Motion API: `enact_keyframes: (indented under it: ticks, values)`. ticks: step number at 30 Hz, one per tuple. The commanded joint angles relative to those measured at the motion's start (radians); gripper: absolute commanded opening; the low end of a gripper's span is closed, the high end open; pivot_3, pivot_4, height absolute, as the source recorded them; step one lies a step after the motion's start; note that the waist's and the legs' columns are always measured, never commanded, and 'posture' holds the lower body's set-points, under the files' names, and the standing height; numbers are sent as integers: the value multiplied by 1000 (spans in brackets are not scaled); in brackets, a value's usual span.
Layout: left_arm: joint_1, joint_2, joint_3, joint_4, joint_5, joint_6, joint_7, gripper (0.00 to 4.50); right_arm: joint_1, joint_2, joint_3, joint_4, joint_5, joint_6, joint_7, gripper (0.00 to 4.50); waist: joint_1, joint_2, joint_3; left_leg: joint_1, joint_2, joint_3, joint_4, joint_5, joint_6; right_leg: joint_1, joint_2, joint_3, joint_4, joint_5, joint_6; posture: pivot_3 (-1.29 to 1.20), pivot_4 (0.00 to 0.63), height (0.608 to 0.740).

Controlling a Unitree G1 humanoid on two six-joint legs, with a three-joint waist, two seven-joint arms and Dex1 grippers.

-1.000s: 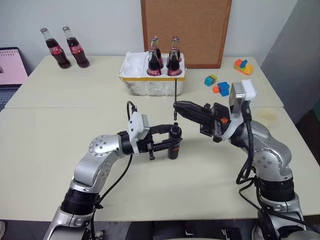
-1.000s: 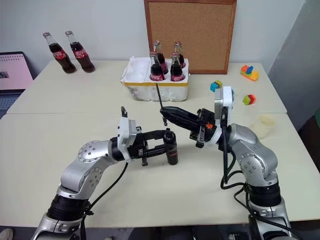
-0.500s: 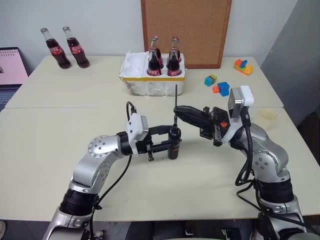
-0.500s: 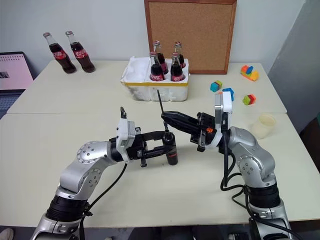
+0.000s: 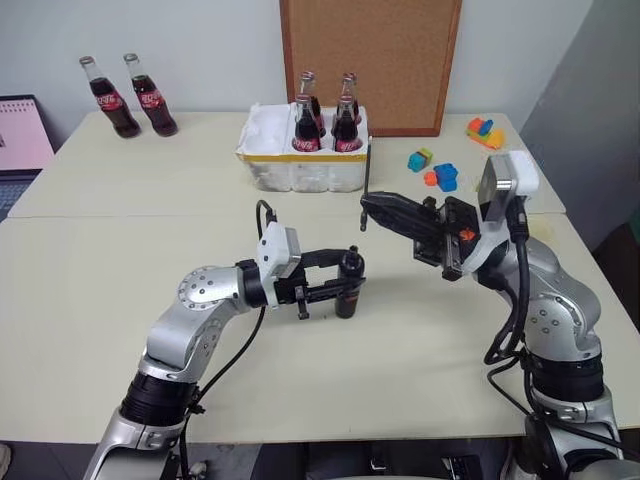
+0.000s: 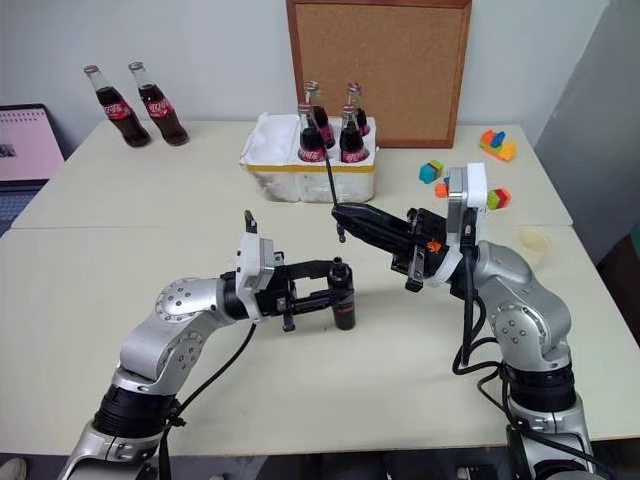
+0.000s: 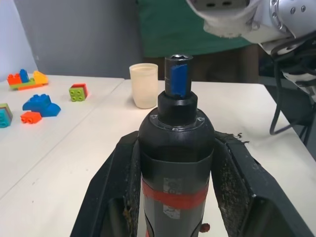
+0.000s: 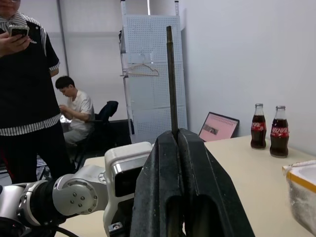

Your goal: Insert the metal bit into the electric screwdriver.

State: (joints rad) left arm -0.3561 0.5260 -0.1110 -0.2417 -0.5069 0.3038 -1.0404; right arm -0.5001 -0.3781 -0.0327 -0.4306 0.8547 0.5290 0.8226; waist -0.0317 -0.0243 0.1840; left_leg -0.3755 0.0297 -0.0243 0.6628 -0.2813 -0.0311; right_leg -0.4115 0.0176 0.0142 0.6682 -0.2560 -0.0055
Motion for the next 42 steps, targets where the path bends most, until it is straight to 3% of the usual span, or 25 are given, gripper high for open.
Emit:
enact_keyframes:
  ticks: [1, 7, 17, 42]
  values:
    - [27, 27, 37, -43, -18, 29, 10, 1636, -15, -18, -18, -35, 44, 8, 15, 0, 0, 0, 0, 0, 0, 0, 0, 0, 0, 0, 0, 0, 0, 0, 0, 0, 150, 740]
    - [77, 26, 40, -102, -18, 35, 40, 1636, -22, -38, 5, -26, 54, 17, 61, 0, 1, 0, 0, 0, 1, 0, 0, 0, 0, 0, -1, 1, 0, 0, 0, 0, 150, 740]
    - [33, 15, 12, -113, -21, 71, 61, 1636, -63, -57, 39, 95, -11, -32, 201, 0, 2, 0, 0, -1, 0, 0, 0, 0, 0, 0, -1, 0, -2, 0, 0, 0, 150, 740]
    - [33, 16, -7, -91, -16, 50, 30, 1636, -94, 17, 99, 191, -117, -120, 264, 0, 3, 0, 0, -1, 0, 0, 0, 0, 0, 0, -1, 0, -2, 0, 0, 0, 150, 740]
